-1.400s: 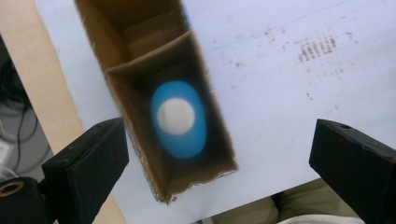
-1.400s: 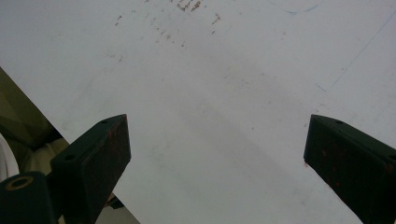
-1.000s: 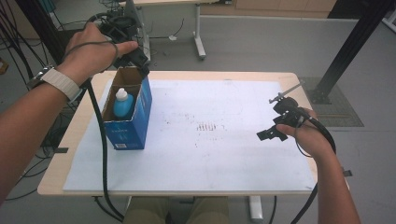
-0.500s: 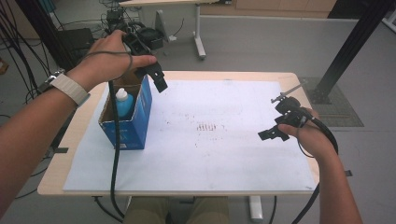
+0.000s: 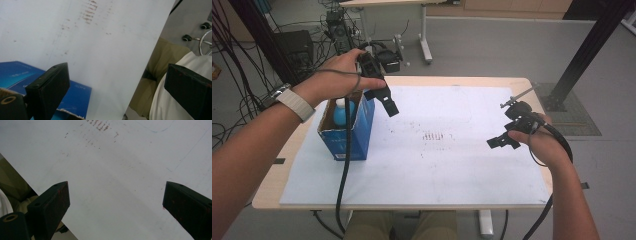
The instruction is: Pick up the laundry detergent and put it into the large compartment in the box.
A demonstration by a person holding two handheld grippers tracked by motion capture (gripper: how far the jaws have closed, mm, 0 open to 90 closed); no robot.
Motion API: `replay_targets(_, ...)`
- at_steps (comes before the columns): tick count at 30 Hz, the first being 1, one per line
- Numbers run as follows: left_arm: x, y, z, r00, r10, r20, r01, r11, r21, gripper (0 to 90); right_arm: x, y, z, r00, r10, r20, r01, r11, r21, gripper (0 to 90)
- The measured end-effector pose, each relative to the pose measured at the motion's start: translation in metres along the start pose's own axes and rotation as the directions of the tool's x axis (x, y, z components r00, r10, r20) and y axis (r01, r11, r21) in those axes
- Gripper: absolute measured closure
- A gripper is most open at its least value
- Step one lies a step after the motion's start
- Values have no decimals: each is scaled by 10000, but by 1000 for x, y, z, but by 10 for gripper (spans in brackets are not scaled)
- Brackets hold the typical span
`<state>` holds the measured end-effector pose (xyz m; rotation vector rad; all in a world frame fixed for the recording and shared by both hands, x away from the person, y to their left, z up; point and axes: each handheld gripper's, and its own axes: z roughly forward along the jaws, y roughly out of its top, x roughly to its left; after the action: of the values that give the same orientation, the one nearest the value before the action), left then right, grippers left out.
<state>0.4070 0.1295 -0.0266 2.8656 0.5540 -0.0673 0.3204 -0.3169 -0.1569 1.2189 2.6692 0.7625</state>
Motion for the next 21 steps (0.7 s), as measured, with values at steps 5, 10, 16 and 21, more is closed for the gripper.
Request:
replay_targets(5,-3,3,11,9987,488,116,-489,9988,65,65,0,1,1,10000,3,-10,-3,10000,10,70)
replay_targets(10,-5,8,23,9965,776,311,-784,9967,232,64,1,1,1,10000,12,-28,-12,10000,7,70)
replay_targets(16,-10,13,31,9934,1069,419,-1082,9937,299,65,1,-1,-1,10000,6,3,-6,10000,-65,70)
replay_targets(21,-13,17,36,9903,1304,479,-1320,9907,326,64,0,-1,-1,10000,24,-1,-24,10000,-62,70)
